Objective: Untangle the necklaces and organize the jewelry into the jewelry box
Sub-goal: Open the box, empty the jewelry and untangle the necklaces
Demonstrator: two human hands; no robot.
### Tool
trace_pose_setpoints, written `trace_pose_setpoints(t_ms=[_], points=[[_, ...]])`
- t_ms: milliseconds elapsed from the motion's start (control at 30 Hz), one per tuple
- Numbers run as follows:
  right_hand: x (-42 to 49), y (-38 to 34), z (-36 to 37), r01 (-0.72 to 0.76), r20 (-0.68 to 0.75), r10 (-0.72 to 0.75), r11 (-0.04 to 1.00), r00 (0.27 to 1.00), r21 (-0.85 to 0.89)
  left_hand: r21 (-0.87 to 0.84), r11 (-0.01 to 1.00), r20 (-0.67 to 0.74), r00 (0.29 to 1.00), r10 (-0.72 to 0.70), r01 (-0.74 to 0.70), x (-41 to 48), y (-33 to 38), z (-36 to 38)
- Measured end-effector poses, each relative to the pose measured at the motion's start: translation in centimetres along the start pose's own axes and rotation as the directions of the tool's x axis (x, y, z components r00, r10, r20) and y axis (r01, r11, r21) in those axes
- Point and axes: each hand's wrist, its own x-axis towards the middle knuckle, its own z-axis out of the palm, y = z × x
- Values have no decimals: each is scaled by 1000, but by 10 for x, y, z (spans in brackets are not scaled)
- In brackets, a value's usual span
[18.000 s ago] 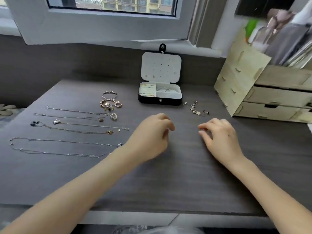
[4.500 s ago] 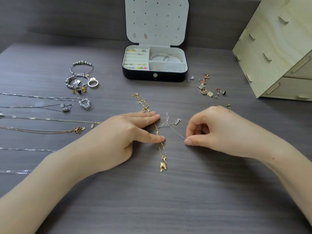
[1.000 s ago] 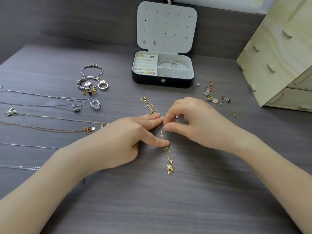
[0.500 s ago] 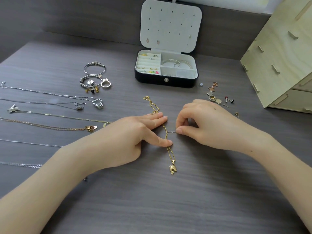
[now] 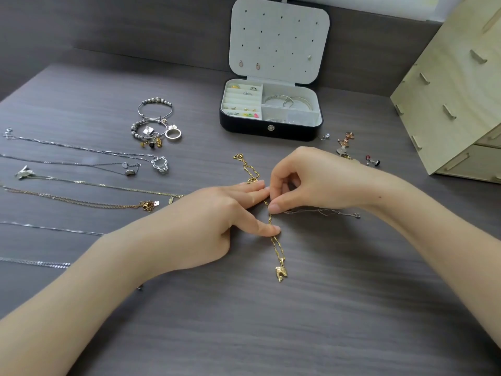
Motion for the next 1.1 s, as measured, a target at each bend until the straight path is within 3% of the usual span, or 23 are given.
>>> trace_pose_setpoints(t_ms=[133, 267, 400, 533, 700, 867, 1100], points=[[7, 1, -6, -71, 64, 68, 997, 996, 44, 52, 998, -35, 999, 31, -29, 1, -4, 3], [14, -1, -11, -126, 88, 123, 992, 988, 26, -11, 1000, 14, 1000, -4, 4, -2, 4, -1], [16, -2, -12, -152, 96, 150, 988, 984, 13, -9, 1000, -76, 997, 8, -8, -2, 9, -3], [16, -3, -12, -201, 107, 194, 978, 975, 55, 101, 994, -204, 977, 61, -41, 0, 6, -3], [17, -4, -10, -256, 80, 250, 964, 965, 72, 251, 966, -227, 966, 126, -67, 3, 6, -5], [14, -6, -9, -263, 66, 260, 963, 963, 52, 430, 903, -258, 958, 126, -3, 4, 12, -1], [9, -6, -9, -244, 59, 243, 970, 968, 16, 475, 880, -256, 958, 127, 11, 5, 13, 2]])
